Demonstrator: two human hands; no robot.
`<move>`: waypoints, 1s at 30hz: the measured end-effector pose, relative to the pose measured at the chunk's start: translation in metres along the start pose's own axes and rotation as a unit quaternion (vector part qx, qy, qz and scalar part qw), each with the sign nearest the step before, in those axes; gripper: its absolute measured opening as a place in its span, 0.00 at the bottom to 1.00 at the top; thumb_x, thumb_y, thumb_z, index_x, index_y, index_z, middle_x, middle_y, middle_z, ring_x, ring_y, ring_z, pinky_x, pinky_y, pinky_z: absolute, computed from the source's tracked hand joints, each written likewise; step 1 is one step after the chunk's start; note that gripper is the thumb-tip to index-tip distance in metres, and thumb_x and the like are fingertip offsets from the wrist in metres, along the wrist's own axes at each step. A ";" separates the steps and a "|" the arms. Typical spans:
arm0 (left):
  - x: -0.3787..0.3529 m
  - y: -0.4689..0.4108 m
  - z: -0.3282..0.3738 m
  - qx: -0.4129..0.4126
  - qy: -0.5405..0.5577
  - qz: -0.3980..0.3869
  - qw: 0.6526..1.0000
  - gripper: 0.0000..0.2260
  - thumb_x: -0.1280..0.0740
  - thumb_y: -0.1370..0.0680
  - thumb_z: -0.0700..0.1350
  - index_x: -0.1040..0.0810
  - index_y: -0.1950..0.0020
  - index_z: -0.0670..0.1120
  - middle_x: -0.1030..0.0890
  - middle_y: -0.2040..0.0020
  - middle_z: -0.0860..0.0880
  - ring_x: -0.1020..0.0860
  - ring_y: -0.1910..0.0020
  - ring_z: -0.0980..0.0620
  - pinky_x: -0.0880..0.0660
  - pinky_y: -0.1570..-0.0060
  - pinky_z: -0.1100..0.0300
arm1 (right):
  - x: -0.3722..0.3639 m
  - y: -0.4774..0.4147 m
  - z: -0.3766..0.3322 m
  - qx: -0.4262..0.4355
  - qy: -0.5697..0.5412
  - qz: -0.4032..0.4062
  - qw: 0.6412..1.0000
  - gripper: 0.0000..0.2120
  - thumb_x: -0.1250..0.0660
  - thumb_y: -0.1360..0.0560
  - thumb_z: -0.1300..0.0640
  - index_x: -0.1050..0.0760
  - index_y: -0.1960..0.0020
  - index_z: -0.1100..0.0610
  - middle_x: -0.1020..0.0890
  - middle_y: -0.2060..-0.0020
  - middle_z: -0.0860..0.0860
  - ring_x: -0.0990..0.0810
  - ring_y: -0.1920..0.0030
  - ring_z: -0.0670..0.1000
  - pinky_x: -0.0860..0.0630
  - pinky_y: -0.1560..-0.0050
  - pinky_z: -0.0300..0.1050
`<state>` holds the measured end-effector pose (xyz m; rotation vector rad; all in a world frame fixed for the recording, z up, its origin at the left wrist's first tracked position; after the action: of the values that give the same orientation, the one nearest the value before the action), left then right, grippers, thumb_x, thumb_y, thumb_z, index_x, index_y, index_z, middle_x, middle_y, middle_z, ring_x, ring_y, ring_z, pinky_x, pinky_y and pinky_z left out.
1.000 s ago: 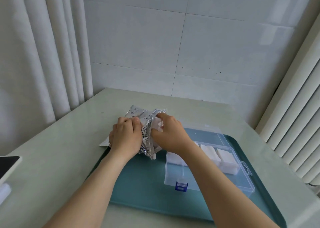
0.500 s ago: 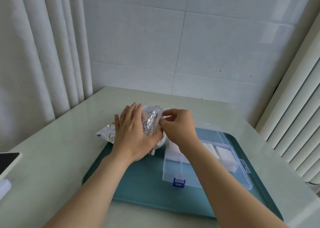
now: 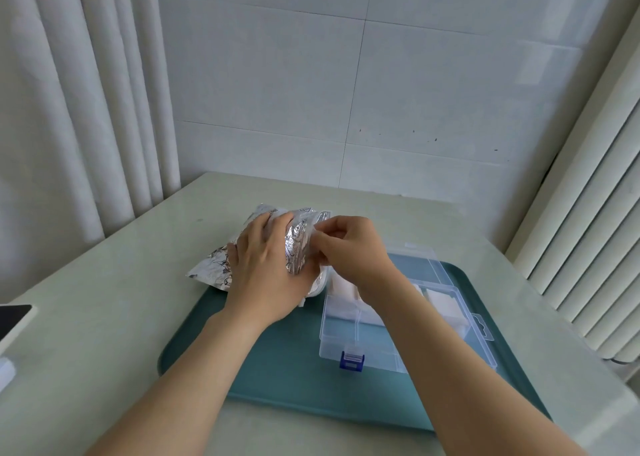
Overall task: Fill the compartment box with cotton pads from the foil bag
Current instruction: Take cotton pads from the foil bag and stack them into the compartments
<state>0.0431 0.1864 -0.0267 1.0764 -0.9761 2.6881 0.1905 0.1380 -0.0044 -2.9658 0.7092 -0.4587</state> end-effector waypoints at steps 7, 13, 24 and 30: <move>0.001 0.001 -0.001 0.004 -0.004 -0.002 1.000 0.32 0.28 0.24 0.49 0.34 0.22 0.53 0.34 0.23 0.46 0.33 0.24 0.37 0.35 0.26 0.36 | 0.014 -0.005 0.007 -0.031 -0.098 0.064 0.993 0.04 0.35 0.25 0.66 0.21 0.55 0.62 0.16 0.58 0.59 0.14 0.55 0.59 0.13 0.52 0.58; -0.001 0.000 -0.007 0.023 -0.019 0.004 1.000 0.29 0.29 0.24 0.52 0.32 0.23 0.53 0.35 0.24 0.46 0.32 0.26 0.37 0.36 0.27 0.35 | 0.030 -0.002 0.012 -0.064 -0.171 0.129 0.975 0.06 0.38 0.18 0.63 0.25 0.43 0.59 0.18 0.47 0.62 0.12 0.59 0.64 0.14 0.63 0.52; 0.028 0.008 0.036 -0.068 -0.001 0.094 0.993 0.21 0.39 0.21 0.55 0.22 0.31 0.48 0.28 0.28 0.46 0.34 0.27 0.41 0.35 0.30 0.40 | 0.056 0.016 -0.010 -0.016 -0.110 0.115 0.987 0.12 0.41 0.21 0.64 0.23 0.42 0.55 0.17 0.48 0.59 0.14 0.63 0.57 0.20 0.69 0.44; 0.029 0.023 0.083 -0.055 0.207 0.082 0.973 0.12 0.33 0.18 0.40 0.20 0.36 0.47 0.22 0.40 0.51 0.22 0.47 0.60 0.26 0.50 0.70 | 0.077 0.052 -0.008 0.052 -0.059 0.079 0.994 0.11 0.40 0.19 0.66 0.25 0.41 0.55 0.16 0.48 0.58 0.14 0.57 0.53 0.18 0.65 0.45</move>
<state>0.0638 0.1146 0.0250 0.4005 -1.1513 2.7761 0.2315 0.0573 0.0177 -2.7857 0.8692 -0.2976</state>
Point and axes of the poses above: each hand's wrist, its own y-axis away from the middle knuckle, its own x-axis out of the back of the hand, z = x × y, the point moved 9 cm from there along -y, towards the middle knuckle
